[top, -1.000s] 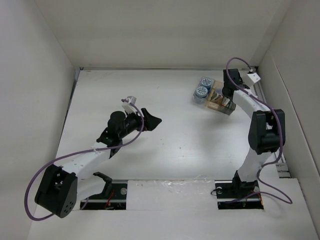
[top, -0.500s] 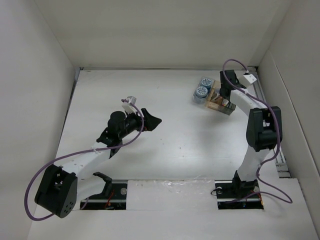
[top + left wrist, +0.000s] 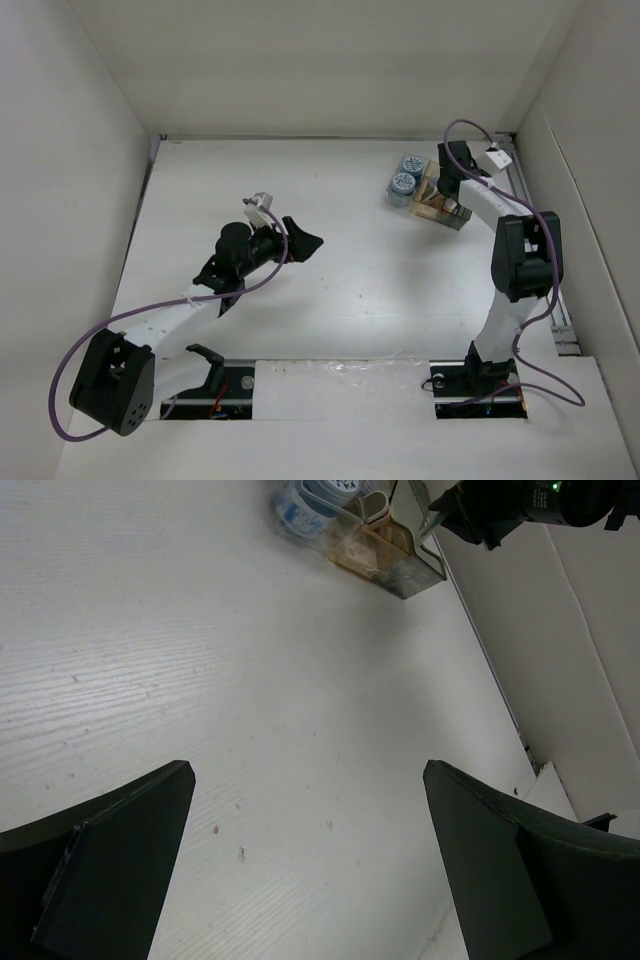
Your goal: Sort the stationery into containers
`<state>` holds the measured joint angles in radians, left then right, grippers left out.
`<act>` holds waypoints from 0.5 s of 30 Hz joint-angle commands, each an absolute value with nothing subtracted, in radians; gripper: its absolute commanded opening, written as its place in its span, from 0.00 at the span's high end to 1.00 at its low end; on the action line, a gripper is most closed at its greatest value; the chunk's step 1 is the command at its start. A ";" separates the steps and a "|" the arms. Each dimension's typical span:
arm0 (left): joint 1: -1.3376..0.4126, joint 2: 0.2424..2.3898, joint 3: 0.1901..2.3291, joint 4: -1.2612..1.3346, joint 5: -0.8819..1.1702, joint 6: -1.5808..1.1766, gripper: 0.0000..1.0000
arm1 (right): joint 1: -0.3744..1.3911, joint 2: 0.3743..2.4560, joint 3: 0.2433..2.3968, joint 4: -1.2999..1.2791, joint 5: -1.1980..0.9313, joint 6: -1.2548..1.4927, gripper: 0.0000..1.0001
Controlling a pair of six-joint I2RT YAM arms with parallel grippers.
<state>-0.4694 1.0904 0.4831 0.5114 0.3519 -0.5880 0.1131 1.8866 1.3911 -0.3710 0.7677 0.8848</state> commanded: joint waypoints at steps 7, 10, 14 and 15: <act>-0.469 1.092 0.488 0.541 0.359 -0.583 0.00 | 0.132 1.853 1.381 -0.385 0.787 0.923 0.38; -0.469 1.092 0.488 0.541 0.345 -0.583 0.00 | 0.132 1.827 1.381 -0.385 0.778 0.923 0.37; -0.469 1.083 0.488 0.512 0.321 -0.583 0.00 | 0.150 1.754 1.362 -0.385 0.765 0.943 0.35; -0.469 1.071 0.488 0.512 0.308 -0.583 0.00 | 0.150 1.734 1.352 -0.385 0.765 0.943 0.35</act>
<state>-0.4694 1.0916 0.4831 0.5022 0.3321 -0.5880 0.1295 1.8397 1.3647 -0.3859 0.7582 0.9215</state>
